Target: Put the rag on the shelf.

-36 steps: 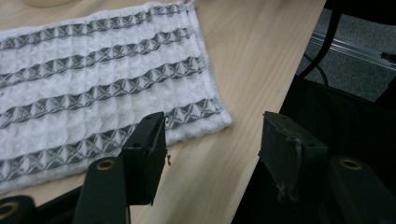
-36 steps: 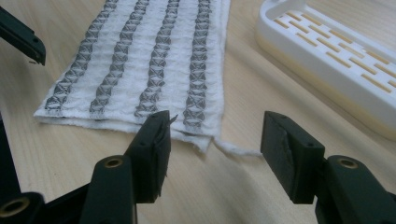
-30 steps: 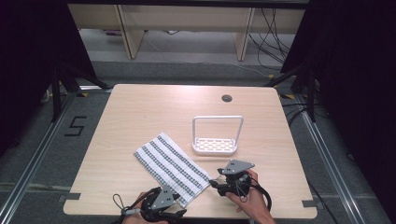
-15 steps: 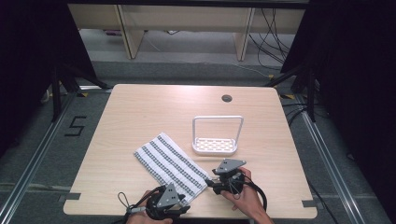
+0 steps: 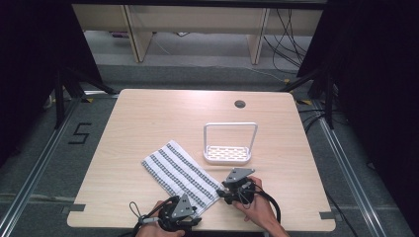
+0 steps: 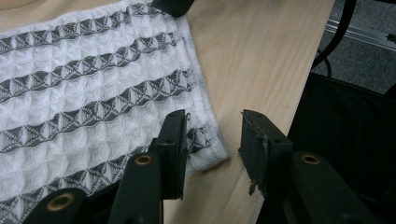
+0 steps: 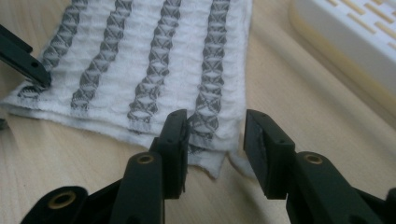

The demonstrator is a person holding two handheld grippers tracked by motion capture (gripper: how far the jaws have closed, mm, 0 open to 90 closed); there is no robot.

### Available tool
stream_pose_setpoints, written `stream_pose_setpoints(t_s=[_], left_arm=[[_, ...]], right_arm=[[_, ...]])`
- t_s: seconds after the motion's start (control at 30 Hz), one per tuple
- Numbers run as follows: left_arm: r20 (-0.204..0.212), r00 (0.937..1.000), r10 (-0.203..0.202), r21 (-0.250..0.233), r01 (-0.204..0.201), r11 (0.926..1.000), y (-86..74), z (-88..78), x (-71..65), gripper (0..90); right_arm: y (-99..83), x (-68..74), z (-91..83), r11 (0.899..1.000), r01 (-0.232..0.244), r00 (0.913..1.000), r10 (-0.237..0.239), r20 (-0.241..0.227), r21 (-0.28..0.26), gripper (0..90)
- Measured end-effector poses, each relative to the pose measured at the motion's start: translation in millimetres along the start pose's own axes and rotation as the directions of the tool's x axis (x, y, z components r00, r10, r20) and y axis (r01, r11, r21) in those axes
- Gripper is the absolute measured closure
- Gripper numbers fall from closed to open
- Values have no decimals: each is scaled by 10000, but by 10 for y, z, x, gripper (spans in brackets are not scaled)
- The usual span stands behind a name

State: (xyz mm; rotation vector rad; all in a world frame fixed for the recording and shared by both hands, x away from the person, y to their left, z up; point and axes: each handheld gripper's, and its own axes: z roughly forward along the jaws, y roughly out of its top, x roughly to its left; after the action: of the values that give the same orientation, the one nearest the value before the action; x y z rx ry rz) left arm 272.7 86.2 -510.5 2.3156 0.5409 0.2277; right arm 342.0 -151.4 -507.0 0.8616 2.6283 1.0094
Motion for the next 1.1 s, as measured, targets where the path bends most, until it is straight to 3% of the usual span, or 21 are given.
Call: stream_pose_setpoints(t_s=[0.13,0.37,0.53,0.63,0.7,0.73,0.77,0.87,0.93,0.97,1.0,1.03,1.07,1.1], left_arm=[[-81,10000,-34,-48,34,10000,-10,-2,33,713],[-174,9997,149,-45,-150,9999,-12,-4,64,838],[-264,9993,266,11,-266,9996,-16,-12,70,857],[-185,9996,192,-92,-194,9998,-5,-51,83,860],[-166,9999,43,-275,-47,9996,4,-90,89,862],[-232,9995,233,-261,-239,9994,17,-122,109,862],[-210,9998,-33,-405,25,9992,23,-145,98,862],[-182,9997,177,-582,-187,9981,52,-219,134,862],[-124,9999,-50,-715,41,9974,74,-284,133,863],[-143,9999,6,-805,-18,9968,83,-307,138,863],[-81,9998,157,-821,-163,9965,98,-341,148,863],[-68,9998,-165,-1078,157,9940,112,-374,136,863],[-107,9998,144,-961,-154,9953,134,-432,160,864],[-100,9994,-320,-1311,305,9909,150,-465,145,863]], right_arm=[[6,-14,-5,9999,84,9999,-83,-107,103,663],[-4,-22,7,9992,-397,9990,395,-218,-80,805],[-20,-6,2,9978,-657,9971,652,-393,-106,862],[-10,-4,-6,9984,-501,9982,492,-349,-246,870],[6,-1,-34,9979,-512,9978,494,-445,-400,871],[17,6,-59,9967,-625,9971,602,-465,-512,871],[30,4,-81,9961,-572,9975,542,-456,-677,871],[83,17,-156,9925,-698,9962,642,-587,-1000,872],[120,28,-194,9904,-660,9964,589,-611,-1213,872],[139,45,-212,9885,-786,9952,702,-687,-1290,872],[156,30,-230,9891,-565,9967,478,-660,-1356,872],[169,28,-243,9875,-548,9968,455,-656,-1476,872],[193,34,-276,9855,-716,9953,606,-755,-1538,872],[214,24,-293,9840,-642,9954,512,-810,-1665,872]])
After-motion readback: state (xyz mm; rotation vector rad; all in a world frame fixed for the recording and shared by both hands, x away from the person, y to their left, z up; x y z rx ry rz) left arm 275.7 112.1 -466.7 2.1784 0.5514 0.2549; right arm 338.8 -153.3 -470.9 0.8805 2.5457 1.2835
